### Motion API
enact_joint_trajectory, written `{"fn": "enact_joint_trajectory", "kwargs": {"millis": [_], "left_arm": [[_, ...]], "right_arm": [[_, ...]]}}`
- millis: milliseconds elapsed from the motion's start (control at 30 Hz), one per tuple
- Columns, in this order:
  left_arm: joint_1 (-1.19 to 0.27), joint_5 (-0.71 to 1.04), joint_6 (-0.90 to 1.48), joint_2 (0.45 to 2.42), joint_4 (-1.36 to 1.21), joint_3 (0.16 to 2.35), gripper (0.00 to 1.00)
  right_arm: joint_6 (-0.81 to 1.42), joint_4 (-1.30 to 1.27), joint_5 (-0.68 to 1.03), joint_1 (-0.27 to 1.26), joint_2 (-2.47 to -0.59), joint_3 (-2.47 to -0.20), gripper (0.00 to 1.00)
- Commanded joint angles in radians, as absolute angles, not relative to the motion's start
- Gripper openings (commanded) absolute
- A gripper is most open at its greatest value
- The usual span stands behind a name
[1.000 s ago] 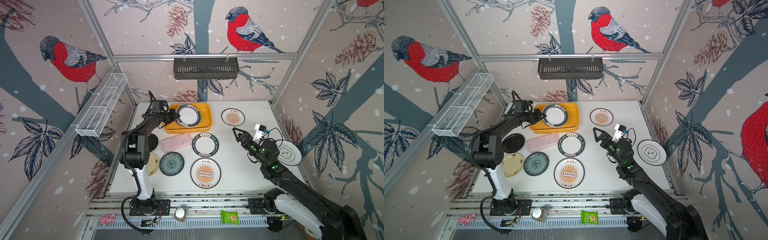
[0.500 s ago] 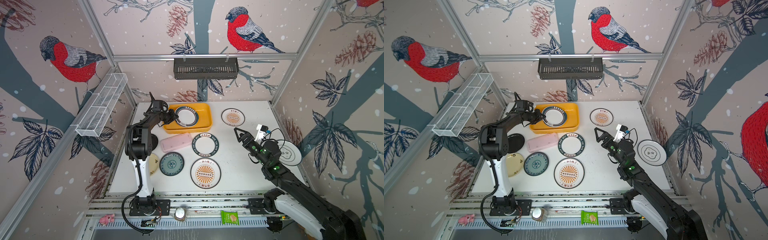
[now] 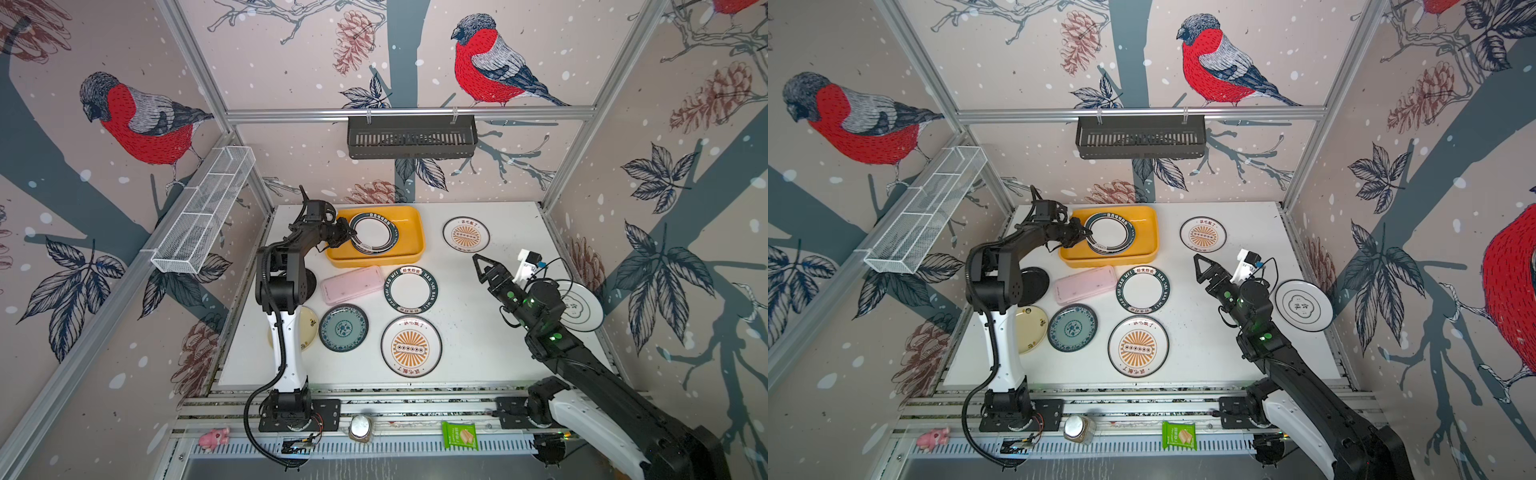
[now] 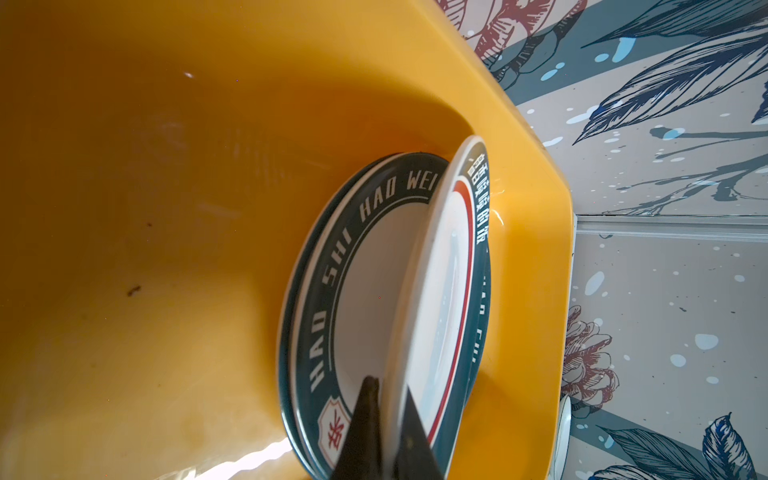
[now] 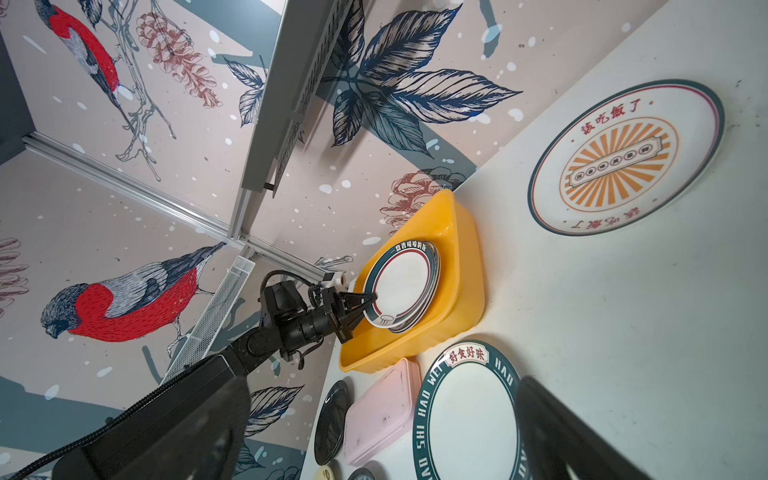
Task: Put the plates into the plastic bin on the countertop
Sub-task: 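Open the left gripper and release the red-and-green-rimmed plate onto the stack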
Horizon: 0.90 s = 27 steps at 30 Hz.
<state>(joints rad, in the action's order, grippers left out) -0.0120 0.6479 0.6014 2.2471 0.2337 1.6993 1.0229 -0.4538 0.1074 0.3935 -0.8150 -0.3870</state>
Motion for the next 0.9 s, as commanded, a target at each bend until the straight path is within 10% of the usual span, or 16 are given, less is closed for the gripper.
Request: {"fn": "enact_joint_trajectory", "kwargs": {"millis": [0,467,867], "left_arm": [[-0.011,0.642,0.576,2.261,0.271,1.718,0.11],[-0.011,0.630,0.529,2.250,0.321,1.735,0.58],[-0.026,0.656,0.480,2.201,0.327,1.702,0.73]], "right_arm": [[1.018,-0.467,0.112,0.387,-0.822,-0.394,1.00],[1.019,-0.480,0.121,0.381,-0.859,-0.402,1.00],[1.038,-0.496,0.113,0.376,-0.902,-0.376,1.00]]}}
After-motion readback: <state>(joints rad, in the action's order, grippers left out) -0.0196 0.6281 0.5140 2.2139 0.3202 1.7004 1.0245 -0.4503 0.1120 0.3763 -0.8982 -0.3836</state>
